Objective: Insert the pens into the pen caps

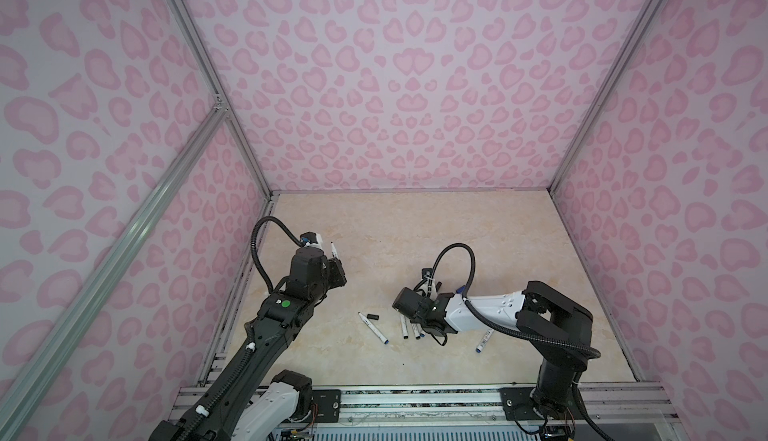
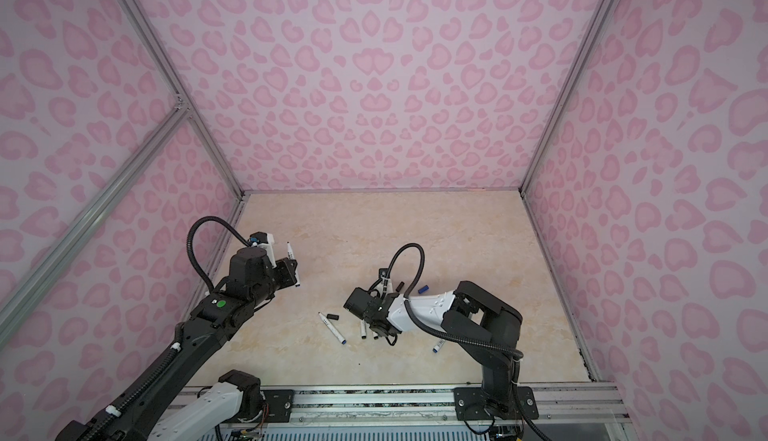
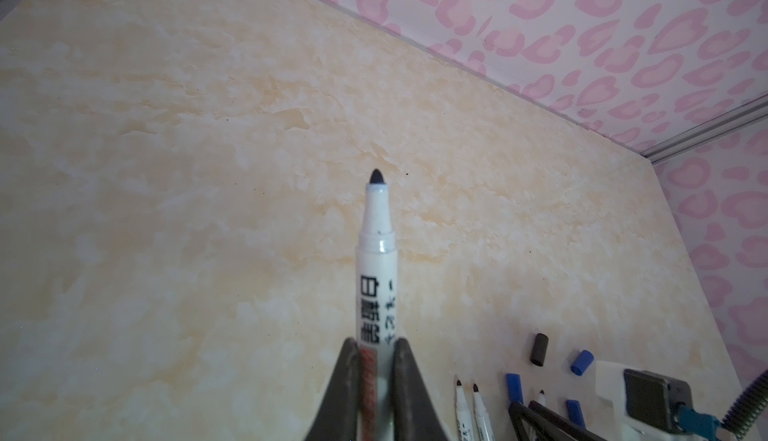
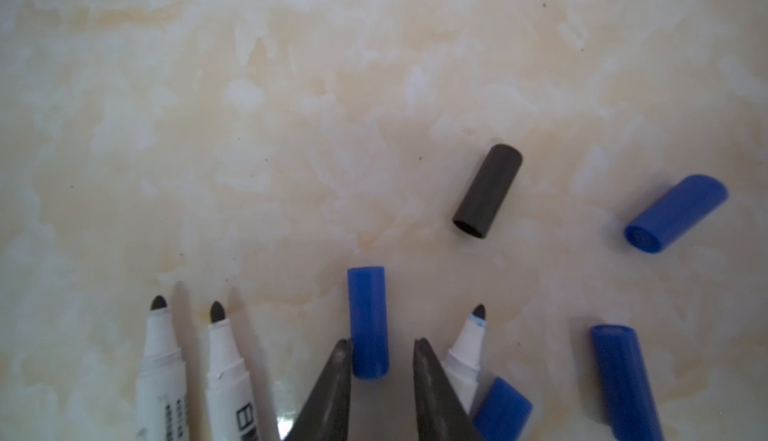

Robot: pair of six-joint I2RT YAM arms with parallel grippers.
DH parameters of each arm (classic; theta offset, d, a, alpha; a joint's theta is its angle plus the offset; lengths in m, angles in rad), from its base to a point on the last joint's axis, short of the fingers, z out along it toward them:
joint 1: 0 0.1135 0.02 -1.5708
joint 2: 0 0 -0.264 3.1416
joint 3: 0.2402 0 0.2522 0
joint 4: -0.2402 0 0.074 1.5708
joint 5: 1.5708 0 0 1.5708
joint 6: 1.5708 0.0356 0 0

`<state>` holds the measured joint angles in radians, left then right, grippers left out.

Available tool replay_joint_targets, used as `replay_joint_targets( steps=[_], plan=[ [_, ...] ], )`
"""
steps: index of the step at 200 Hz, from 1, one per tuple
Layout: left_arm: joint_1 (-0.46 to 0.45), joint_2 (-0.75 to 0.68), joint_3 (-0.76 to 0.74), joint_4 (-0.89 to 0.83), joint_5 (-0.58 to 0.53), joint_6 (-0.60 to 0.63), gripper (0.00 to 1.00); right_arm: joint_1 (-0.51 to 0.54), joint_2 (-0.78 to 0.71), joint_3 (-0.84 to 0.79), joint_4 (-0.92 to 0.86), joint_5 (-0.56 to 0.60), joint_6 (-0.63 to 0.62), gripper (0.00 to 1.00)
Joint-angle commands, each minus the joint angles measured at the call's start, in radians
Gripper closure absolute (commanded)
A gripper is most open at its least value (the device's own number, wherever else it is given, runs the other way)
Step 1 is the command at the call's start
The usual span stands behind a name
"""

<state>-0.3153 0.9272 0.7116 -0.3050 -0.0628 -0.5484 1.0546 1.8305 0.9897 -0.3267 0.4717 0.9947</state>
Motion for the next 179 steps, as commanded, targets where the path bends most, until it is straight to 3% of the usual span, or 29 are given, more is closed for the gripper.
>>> replay_joint_targets(
  steps=[1,62,99,121,179],
  plan=[
    [0.000,-0.008,0.012,-0.005,-0.011,0.008,0.96,-0.010,-0.007,-0.020,-0.010,0.027,0.011,0.72],
    [0.000,-0.009,0.012,-0.007,-0.012,0.008,0.96,-0.029,0.001,0.010,-0.004,0.017,-0.082,0.71],
    [0.001,-0.014,0.012,-0.008,-0.013,0.009,0.96,-0.087,-0.026,-0.035,-0.016,0.015,-0.059,0.69],
    [0.001,-0.018,0.012,-0.008,-0.017,0.008,0.96,-0.103,-0.050,-0.063,-0.002,0.013,-0.060,0.57],
    [0.001,-0.019,0.013,-0.009,-0.014,0.008,0.96,-0.127,-0.046,-0.061,0.003,0.011,-0.069,0.57]
  ],
)
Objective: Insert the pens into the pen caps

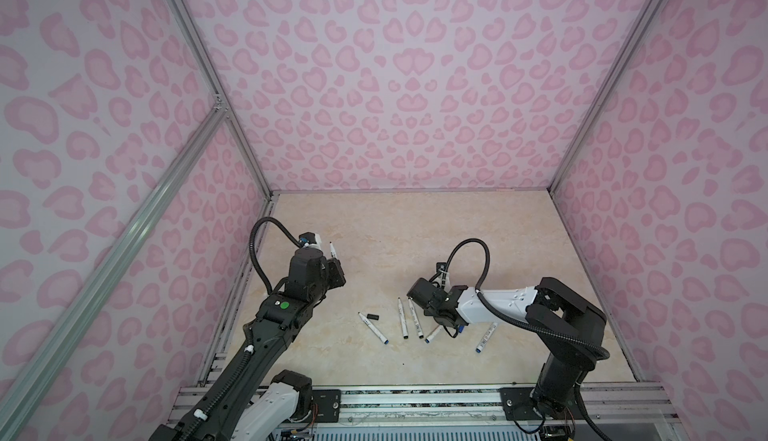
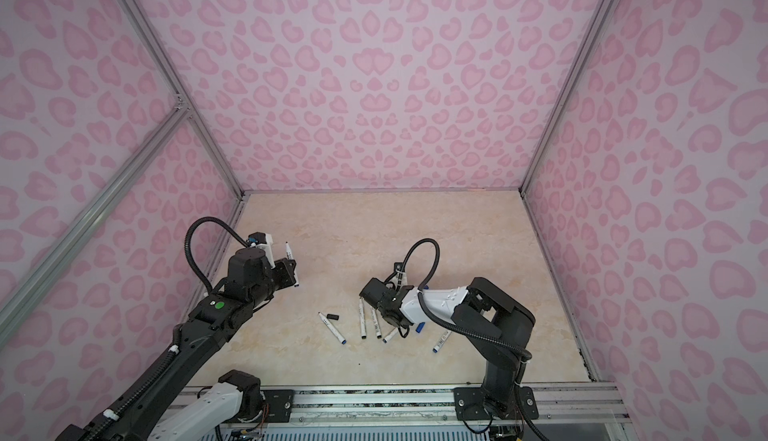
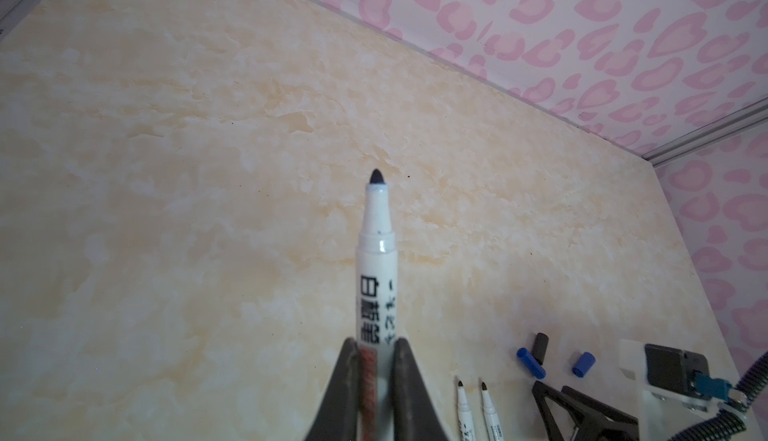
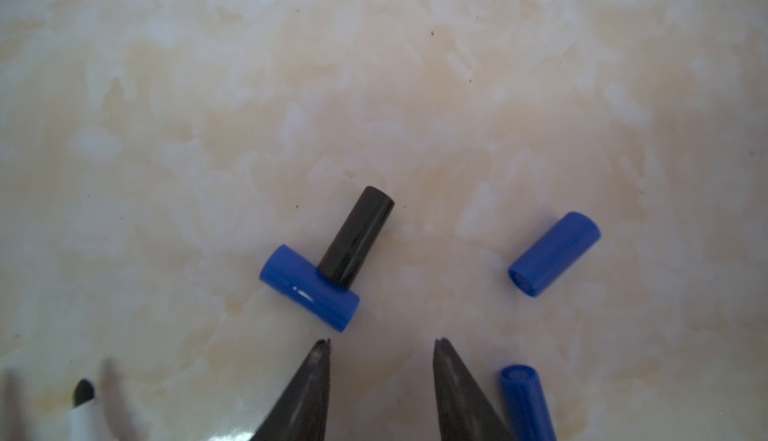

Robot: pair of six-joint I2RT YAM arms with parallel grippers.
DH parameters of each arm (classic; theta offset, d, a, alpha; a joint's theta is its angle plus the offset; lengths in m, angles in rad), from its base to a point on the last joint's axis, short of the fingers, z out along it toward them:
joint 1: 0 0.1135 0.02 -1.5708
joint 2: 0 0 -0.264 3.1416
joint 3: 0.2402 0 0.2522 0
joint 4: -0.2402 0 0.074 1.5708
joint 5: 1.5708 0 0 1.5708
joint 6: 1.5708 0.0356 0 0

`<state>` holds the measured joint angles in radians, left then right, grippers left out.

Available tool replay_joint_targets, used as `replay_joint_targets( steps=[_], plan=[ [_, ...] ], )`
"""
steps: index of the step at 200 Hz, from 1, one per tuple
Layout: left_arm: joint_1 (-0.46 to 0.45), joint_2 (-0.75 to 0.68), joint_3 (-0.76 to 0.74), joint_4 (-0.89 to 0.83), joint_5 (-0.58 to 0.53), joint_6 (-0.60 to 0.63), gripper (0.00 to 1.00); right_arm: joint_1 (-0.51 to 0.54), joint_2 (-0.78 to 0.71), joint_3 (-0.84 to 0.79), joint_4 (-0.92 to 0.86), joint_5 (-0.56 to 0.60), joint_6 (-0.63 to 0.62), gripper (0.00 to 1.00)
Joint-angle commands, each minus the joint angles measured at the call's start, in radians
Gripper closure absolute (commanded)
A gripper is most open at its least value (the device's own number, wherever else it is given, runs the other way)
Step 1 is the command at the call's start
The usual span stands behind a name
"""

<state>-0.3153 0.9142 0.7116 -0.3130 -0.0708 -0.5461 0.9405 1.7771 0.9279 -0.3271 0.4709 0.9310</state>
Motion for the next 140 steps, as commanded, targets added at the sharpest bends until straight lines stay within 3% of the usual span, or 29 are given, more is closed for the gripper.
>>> replay_joint_targets(
  steps=[1,98,140],
  plan=[
    [0.001,-0.005,0.012,-0.001,-0.007,0.006,0.96,-0.014,0.008,0.000,0.004,0.011,-0.006,0.57],
    [0.001,-0.005,0.013,-0.002,-0.008,0.006,0.96,-0.071,0.006,0.029,0.011,0.000,-0.041,0.55],
    [0.001,-0.006,0.012,-0.001,-0.007,0.006,0.96,-0.062,-0.022,0.022,0.077,-0.062,-0.002,0.43]
  ],
)
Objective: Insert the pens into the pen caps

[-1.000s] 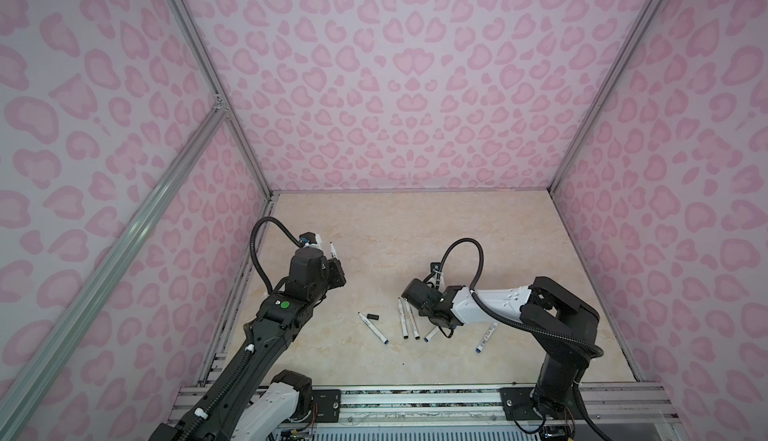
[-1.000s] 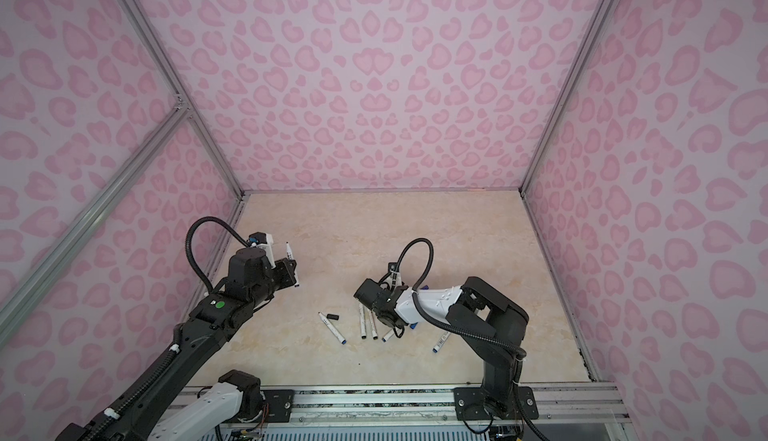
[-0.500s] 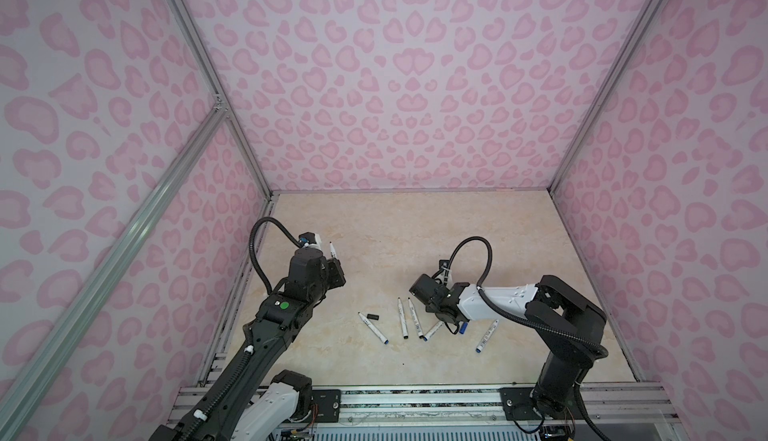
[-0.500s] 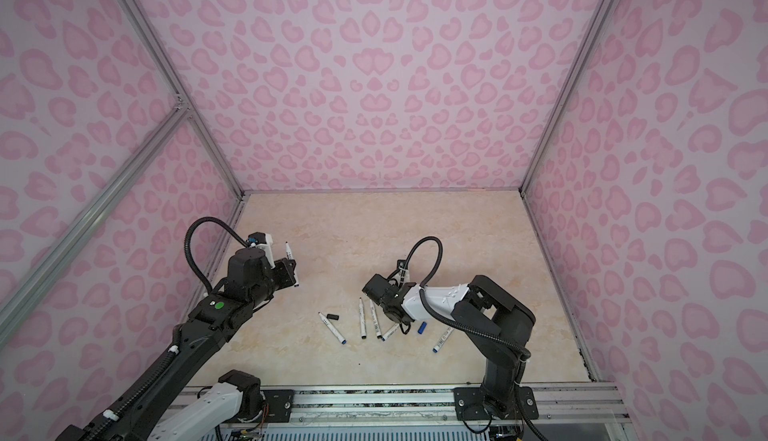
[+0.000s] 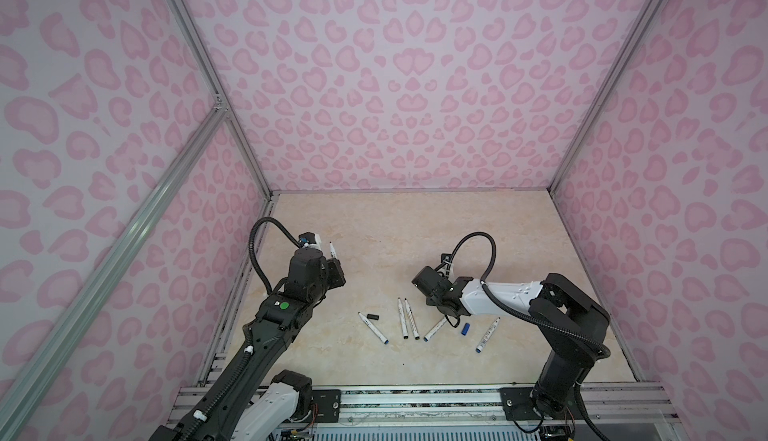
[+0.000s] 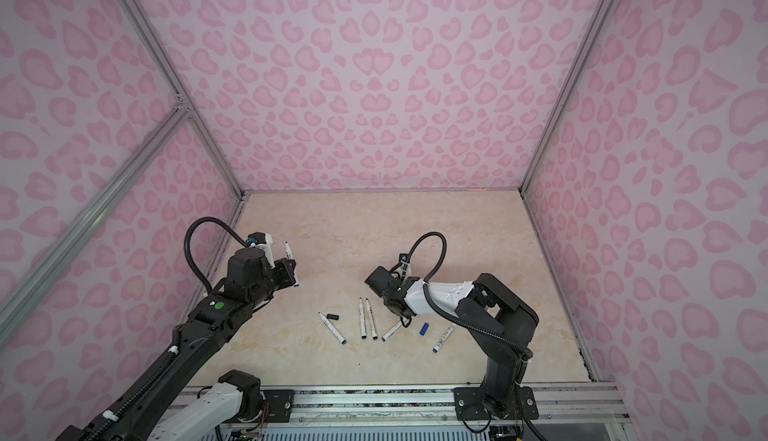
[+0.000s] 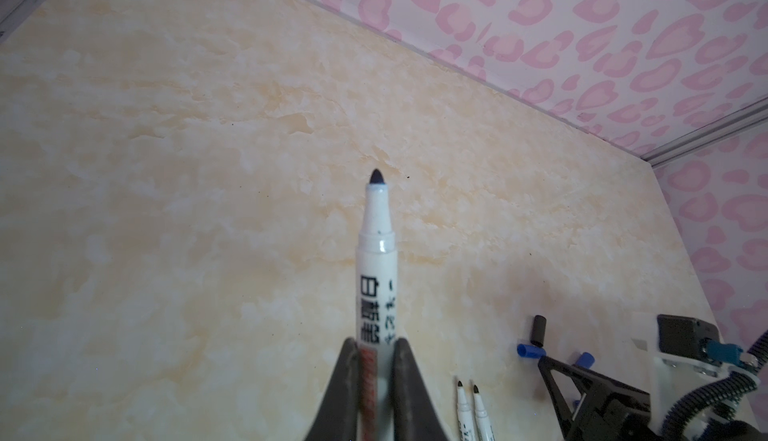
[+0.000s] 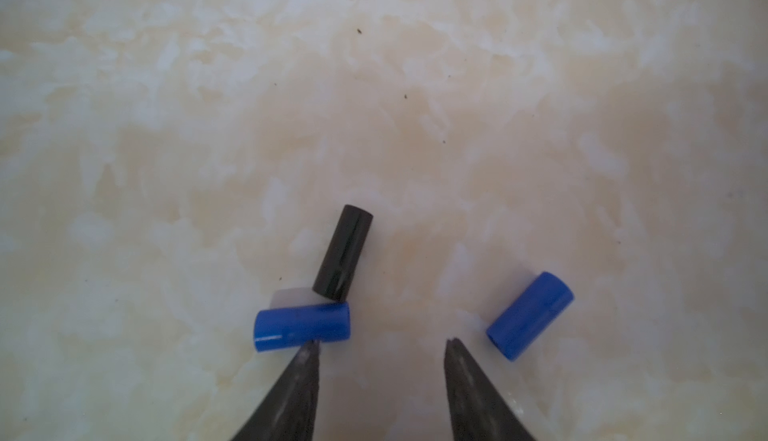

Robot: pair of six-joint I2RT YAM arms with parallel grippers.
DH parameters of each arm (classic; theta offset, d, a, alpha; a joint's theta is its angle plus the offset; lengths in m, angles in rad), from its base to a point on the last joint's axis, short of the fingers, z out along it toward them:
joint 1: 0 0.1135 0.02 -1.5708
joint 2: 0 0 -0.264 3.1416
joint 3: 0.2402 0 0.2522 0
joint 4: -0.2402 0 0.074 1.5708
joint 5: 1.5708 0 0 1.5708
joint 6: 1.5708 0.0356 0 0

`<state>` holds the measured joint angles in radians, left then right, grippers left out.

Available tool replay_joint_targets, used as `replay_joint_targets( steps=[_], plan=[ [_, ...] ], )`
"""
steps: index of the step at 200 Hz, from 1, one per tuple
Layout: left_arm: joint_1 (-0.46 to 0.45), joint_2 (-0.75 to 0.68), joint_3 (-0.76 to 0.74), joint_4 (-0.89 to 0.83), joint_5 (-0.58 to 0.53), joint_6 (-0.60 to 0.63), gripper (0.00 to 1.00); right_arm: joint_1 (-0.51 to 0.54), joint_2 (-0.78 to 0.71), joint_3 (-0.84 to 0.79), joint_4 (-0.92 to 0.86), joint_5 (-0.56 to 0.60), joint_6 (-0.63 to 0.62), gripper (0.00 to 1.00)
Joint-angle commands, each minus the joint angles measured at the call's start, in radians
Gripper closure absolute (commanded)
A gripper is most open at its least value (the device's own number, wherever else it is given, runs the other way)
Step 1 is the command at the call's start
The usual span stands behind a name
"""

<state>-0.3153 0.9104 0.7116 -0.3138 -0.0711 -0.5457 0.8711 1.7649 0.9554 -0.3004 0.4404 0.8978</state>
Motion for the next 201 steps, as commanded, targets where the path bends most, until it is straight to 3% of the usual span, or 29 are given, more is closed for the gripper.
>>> replay_joint_targets(
  steps=[1,25,49,120,201],
  plan=[
    [0.001,-0.003,0.012,-0.001,-0.007,0.006,0.96,0.008,-0.012,-0.005,0.052,-0.032,0.033,0.42],
    [0.001,-0.004,0.013,-0.002,-0.004,0.006,0.96,0.013,-0.018,0.018,0.055,-0.020,0.089,0.33],
    [0.001,-0.008,0.013,-0.003,-0.004,0.006,0.96,0.009,0.011,0.060,-0.014,0.076,0.166,0.27],
    [0.000,-0.012,0.012,-0.001,0.002,0.004,0.96,-0.035,0.100,0.092,-0.022,0.061,0.205,0.29],
    [0.001,-0.013,0.011,-0.002,0.001,0.004,0.96,-0.004,0.069,0.039,0.002,0.062,0.238,0.31]
  ],
)
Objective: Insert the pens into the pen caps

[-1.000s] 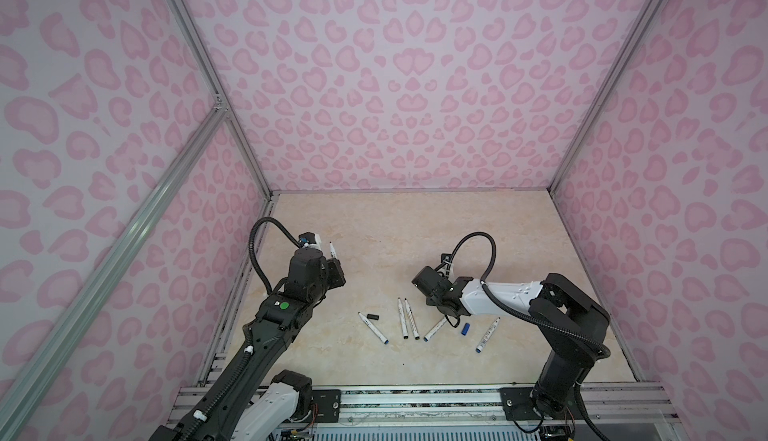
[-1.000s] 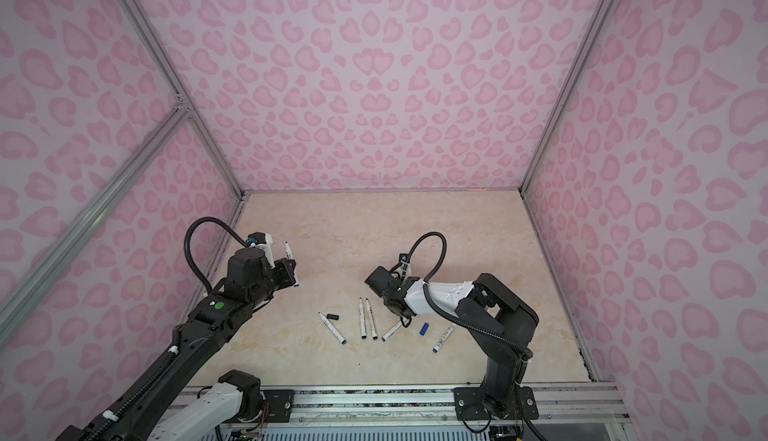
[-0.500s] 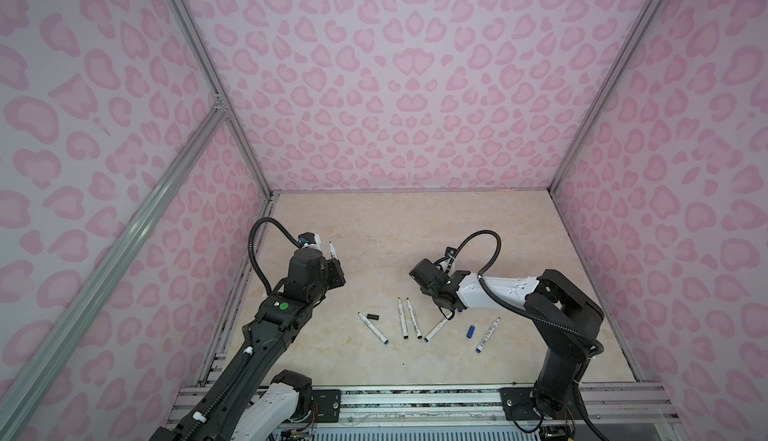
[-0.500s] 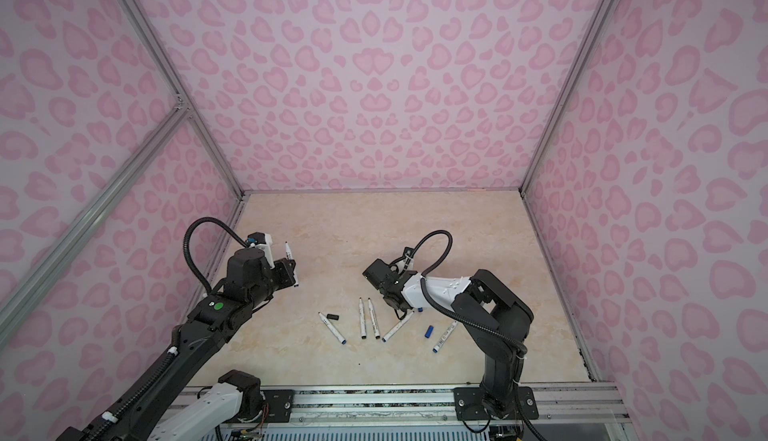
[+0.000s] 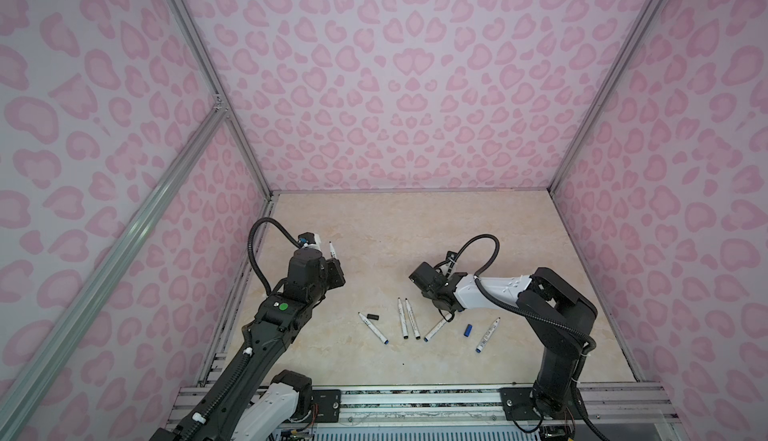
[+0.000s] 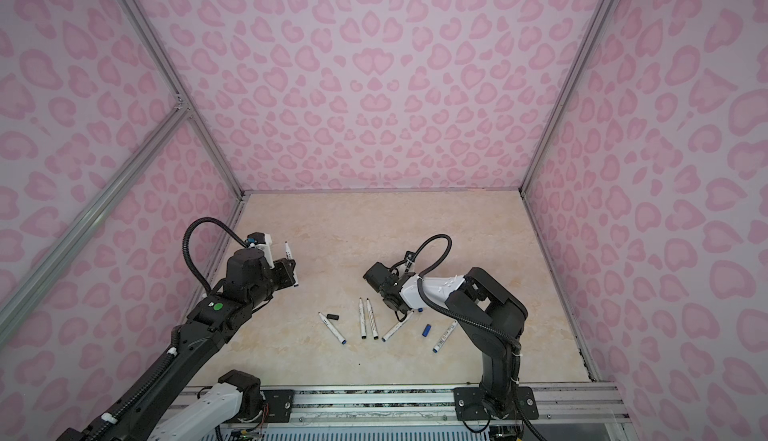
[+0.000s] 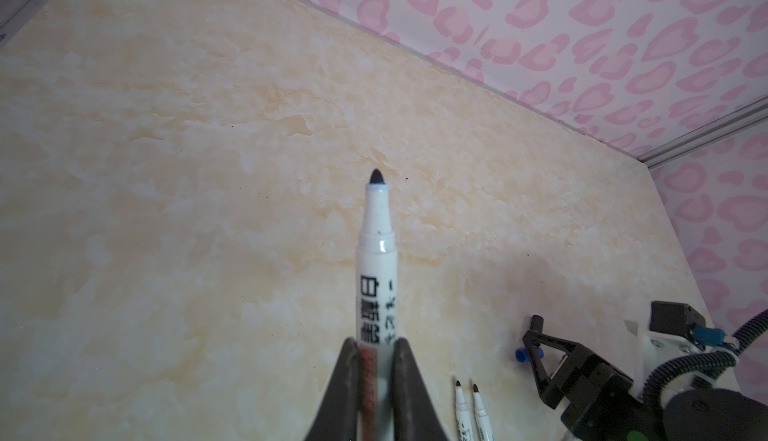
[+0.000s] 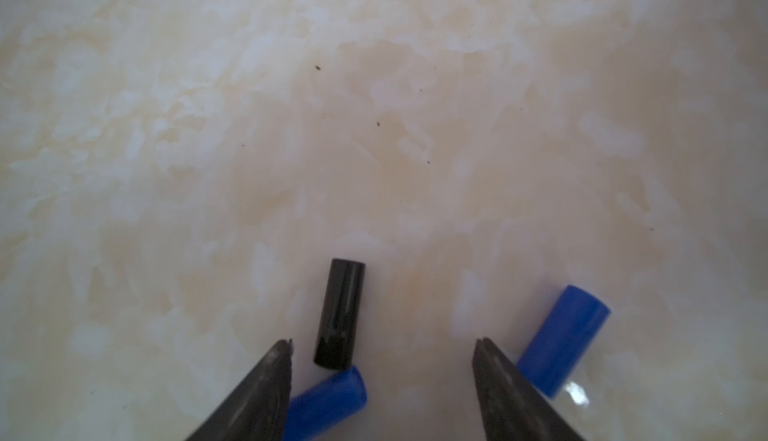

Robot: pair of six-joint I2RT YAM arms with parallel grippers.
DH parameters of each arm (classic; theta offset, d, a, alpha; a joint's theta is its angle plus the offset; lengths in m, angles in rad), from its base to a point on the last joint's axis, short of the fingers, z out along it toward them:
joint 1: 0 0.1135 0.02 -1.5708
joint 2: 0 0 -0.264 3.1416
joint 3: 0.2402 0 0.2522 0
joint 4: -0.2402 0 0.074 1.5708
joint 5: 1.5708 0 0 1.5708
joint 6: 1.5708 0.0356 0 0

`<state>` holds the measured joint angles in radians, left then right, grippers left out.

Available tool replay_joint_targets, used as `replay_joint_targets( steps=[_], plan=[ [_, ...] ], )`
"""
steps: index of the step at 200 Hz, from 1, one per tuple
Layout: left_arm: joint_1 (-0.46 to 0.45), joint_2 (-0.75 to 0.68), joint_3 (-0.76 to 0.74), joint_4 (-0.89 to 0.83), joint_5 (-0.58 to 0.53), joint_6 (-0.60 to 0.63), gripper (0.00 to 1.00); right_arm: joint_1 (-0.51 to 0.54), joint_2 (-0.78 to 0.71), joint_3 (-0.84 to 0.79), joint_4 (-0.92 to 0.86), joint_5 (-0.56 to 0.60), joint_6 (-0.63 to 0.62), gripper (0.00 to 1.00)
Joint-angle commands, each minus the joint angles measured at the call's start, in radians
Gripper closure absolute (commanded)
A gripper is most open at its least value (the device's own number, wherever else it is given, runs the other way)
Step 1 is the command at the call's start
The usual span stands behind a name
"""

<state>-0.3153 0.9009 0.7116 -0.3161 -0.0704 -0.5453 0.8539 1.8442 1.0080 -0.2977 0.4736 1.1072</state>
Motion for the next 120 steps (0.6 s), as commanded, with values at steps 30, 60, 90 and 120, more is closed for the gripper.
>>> replay_joint_targets(
  steps=[30,60,90,120],
  plan=[
    [0.001,-0.004,0.012,0.000,0.004,0.002,0.96,0.049,-0.020,-0.010,-0.012,0.050,0.041,0.31],
    [0.000,-0.009,0.012,-0.002,0.001,0.004,0.96,0.075,-0.023,-0.003,-0.033,0.070,0.053,0.33],
    [0.001,-0.011,0.011,-0.001,0.005,0.002,0.96,0.069,-0.016,-0.017,-0.027,0.063,0.059,0.38],
    [0.001,-0.007,0.011,0.002,0.008,0.001,0.96,0.054,-0.036,-0.055,-0.003,0.053,0.063,0.40]
  ],
)
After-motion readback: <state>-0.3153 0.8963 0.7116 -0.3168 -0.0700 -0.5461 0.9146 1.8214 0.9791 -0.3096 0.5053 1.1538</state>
